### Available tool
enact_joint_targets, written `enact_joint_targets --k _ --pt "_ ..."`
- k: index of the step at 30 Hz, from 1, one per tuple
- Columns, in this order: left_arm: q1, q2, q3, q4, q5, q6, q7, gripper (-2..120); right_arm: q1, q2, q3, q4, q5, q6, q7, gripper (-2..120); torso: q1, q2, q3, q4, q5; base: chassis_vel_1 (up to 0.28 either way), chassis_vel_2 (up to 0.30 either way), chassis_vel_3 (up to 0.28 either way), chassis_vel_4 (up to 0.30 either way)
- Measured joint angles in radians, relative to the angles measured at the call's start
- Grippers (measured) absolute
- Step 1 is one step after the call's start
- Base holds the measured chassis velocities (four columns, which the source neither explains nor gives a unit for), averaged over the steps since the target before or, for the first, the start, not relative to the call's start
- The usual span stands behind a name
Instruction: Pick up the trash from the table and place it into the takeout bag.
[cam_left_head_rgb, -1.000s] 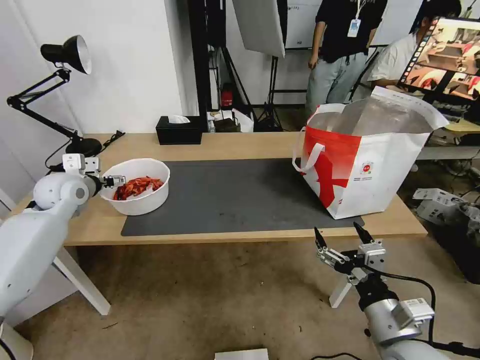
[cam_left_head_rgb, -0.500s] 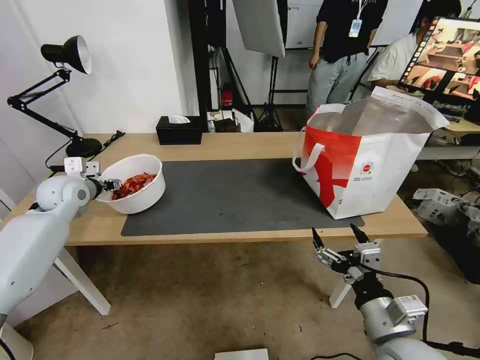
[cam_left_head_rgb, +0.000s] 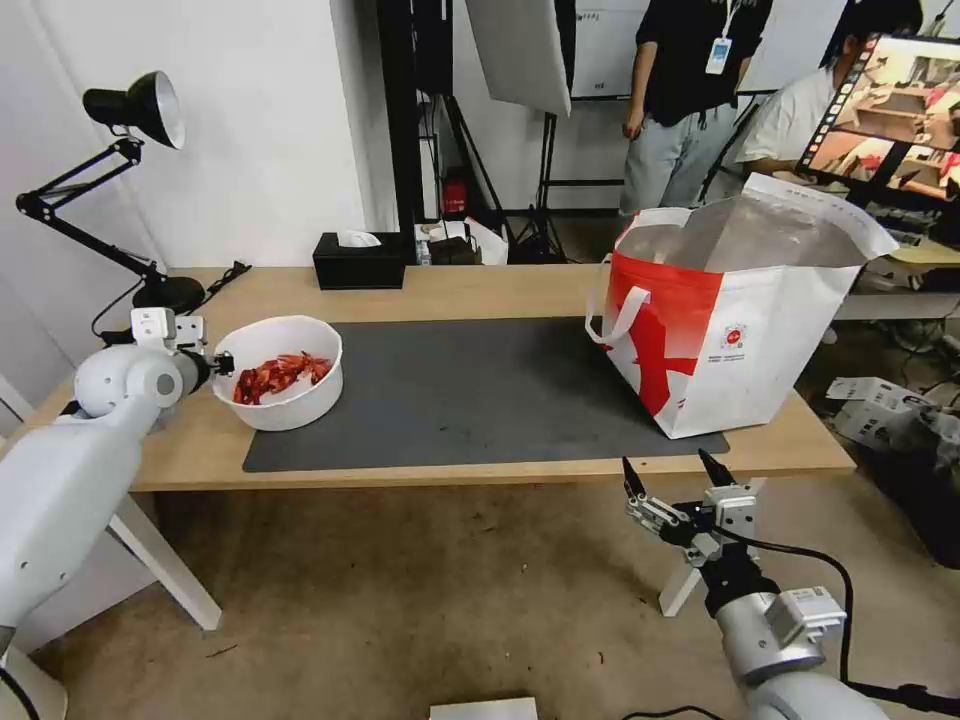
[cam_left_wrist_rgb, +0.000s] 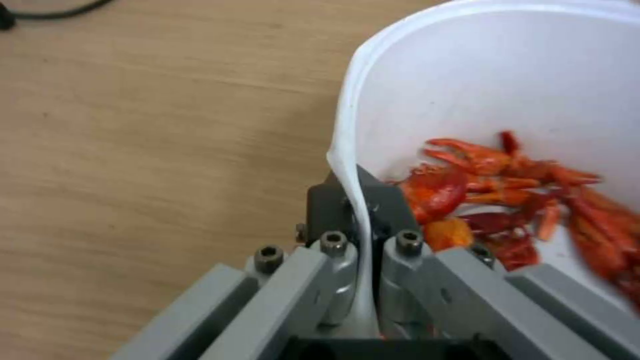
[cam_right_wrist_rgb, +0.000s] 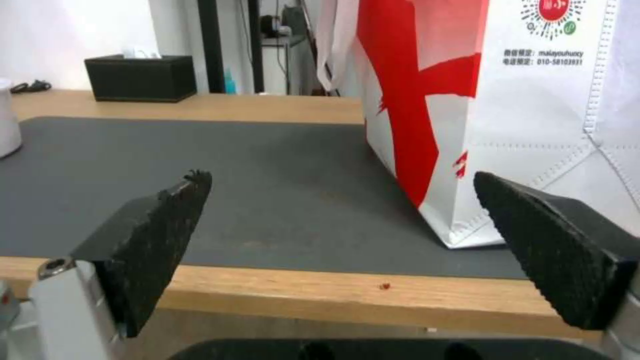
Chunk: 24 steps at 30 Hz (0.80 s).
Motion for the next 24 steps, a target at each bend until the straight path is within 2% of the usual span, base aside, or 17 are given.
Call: enact_joint_targets --k 1,4,5,8,9,12,14,16,17,20,21,24 --pt "0.000 0.000 0.000 0.000 0.000 0.000 0.000 0 0.000 0.000 0.000 0.000 0.000 0.000 0.000 100 0.000 0.000 0.000 0.0000 0.0000 0.000 0.000 0.000 0.000" --pt "0.033 -0.005 -0.047 -0.090 -0.131 0.000 -0.100 0 0.002 0.002 0.003 -0.006 0.000 0.000 0.006 100 0.000 0.000 0.000 -0.0001 0.0000 0.000 0.000 0.000 0.000" --pt "0.033 -0.005 -0.047 -0.090 -0.131 0.000 -0.100 0 0.002 0.002 0.003 -0.006 0.000 0.000 0.006 100 0.000 0.000 0.000 -0.0001 0.0000 0.000 0.000 0.000 0.000" --pt "0.057 -0.009 -0.087 -0.199 -0.259 0.000 -0.230 0 0.002 0.004 0.005 -0.013 0.000 0.000 0.013 100 0.000 0.000 0.000 -0.0001 0.0000 0.000 0.000 0.000 0.000" --pt "0.057 -0.009 -0.087 -0.199 -0.259 0.000 -0.230 0 0.002 0.004 0.005 -0.013 0.000 0.000 0.013 100 0.000 0.000 0.000 -0.0001 0.0000 0.000 0.000 0.000 0.000" --pt "0.051 -0.010 -0.104 -0.293 -0.351 0.000 -0.318 0 0.002 0.006 0.005 -0.015 0.000 0.000 0.014 100 0.000 0.000 0.000 -0.0001 0.0002 0.000 0.000 0.000 0.000" --pt "0.043 -0.009 -0.104 -0.319 -0.377 0.000 -0.340 0 0.002 0.007 0.005 -0.016 0.000 0.000 0.014 100 0.000 0.000 0.000 -0.0001 0.0001 0.000 0.000 0.000 0.000" --pt "0.015 -0.009 -0.092 -0.369 -0.450 0.000 -0.400 0 0.003 0.008 0.005 -0.017 0.001 0.000 0.015 100 0.000 0.000 0.000 -0.0001 0.0003 0.000 0.000 0.000 0.000" --pt "0.015 -0.009 -0.092 -0.369 -0.450 0.000 -0.400 0 0.003 0.008 0.005 -0.017 0.001 0.000 0.015 100 0.000 0.000 0.000 -0.0001 0.0003 0.000 0.000 0.000 0.000" --pt "-0.064 -0.028 -0.045 -0.438 -0.566 -0.001 -0.501 0 0.003 0.009 0.006 -0.017 0.001 0.000 0.022 100 0.000 0.000 0.000 0.0000 0.0004 0.000 0.000 0.000 0.000" --pt "-0.064 -0.028 -0.045 -0.438 -0.566 -0.001 -0.501 0 0.003 0.009 0.006 -0.017 0.001 0.000 0.022 100 0.000 0.000 0.000 0.0000 0.0004 0.000 0.000 0.000 0.000" --pt "-0.160 -0.062 0.030 -0.471 -0.633 -0.010 -0.581 0 0.002 0.009 0.006 -0.013 0.000 -0.003 0.026 100 0.000 0.000 0.000 -0.0002 -0.0001 0.000 0.000 0.000 0.000"
